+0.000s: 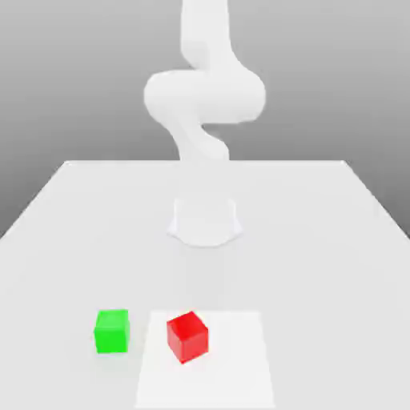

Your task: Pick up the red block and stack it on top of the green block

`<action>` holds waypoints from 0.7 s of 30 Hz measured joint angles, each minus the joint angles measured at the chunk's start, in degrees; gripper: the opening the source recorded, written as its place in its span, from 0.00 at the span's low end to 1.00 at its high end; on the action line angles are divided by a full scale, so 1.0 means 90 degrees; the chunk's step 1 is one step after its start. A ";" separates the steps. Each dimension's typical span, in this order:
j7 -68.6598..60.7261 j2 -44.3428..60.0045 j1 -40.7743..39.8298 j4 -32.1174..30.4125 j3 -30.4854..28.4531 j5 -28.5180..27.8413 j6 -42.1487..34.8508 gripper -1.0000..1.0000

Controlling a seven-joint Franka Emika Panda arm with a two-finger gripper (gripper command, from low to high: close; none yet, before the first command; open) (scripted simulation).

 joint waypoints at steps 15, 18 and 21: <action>-0.2094 0.3659 -0.0222 -0.1928 -0.0350 -0.0919 0.2004 0.50; -0.3052 0.4279 -0.0155 -0.2325 -0.0416 -0.0333 0.2446 0.50; -0.3826 0.4793 -0.0202 -0.2538 -0.0283 0.0293 0.2852 0.50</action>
